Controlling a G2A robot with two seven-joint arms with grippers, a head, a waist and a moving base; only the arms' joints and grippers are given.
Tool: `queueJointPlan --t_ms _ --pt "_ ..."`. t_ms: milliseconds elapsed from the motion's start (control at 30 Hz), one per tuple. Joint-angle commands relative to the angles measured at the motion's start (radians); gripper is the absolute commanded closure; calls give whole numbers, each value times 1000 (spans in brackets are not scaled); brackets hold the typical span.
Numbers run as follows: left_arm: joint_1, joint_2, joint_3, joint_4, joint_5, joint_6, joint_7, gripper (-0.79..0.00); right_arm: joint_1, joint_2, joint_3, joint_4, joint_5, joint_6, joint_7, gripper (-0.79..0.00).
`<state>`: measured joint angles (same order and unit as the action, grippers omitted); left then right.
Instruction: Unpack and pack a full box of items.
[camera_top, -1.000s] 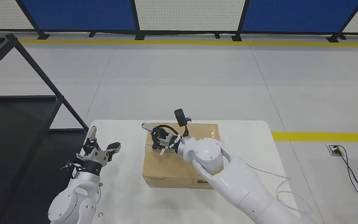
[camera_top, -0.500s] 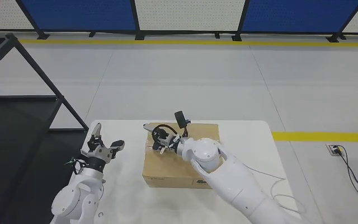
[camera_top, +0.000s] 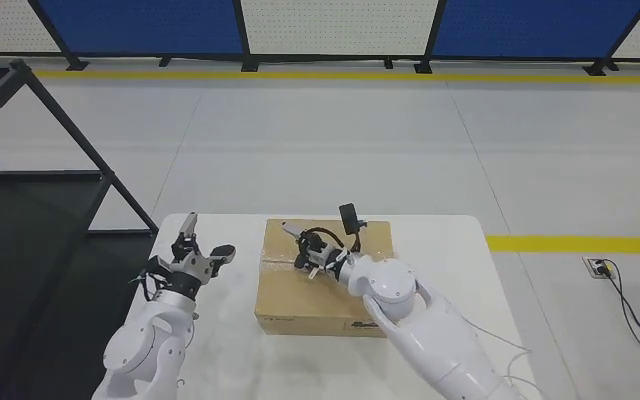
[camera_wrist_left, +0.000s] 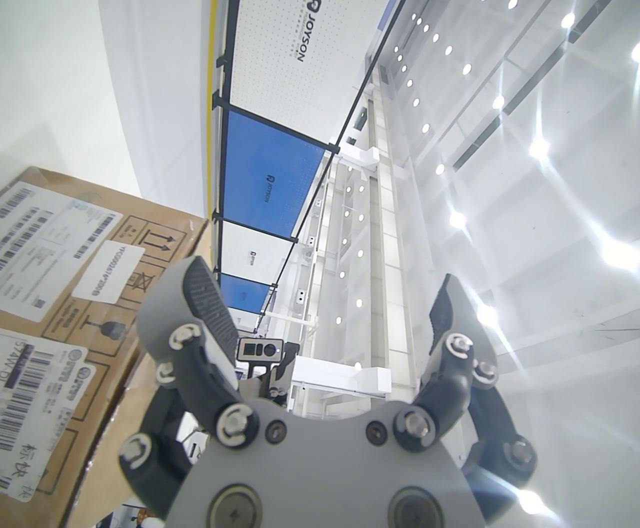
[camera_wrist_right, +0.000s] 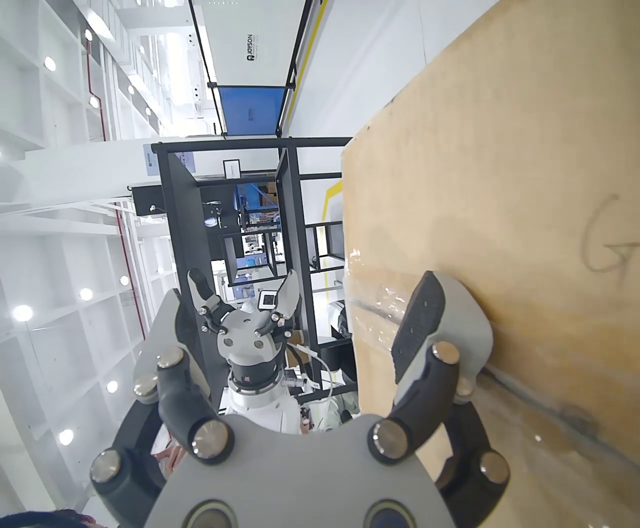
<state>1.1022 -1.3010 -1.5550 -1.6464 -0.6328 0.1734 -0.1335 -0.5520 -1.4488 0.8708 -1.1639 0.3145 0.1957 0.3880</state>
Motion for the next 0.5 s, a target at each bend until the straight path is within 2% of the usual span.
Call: queueJointPlan --t_ms 0,467 --pt "-5 0 5 3 2 2 0 -785 -30 11 28 -39 -22 21 -2 -785" --pt "-15 1 20 -6 11 13 -9 -785 -184 60 199 -198 -92 106 -16 -785"
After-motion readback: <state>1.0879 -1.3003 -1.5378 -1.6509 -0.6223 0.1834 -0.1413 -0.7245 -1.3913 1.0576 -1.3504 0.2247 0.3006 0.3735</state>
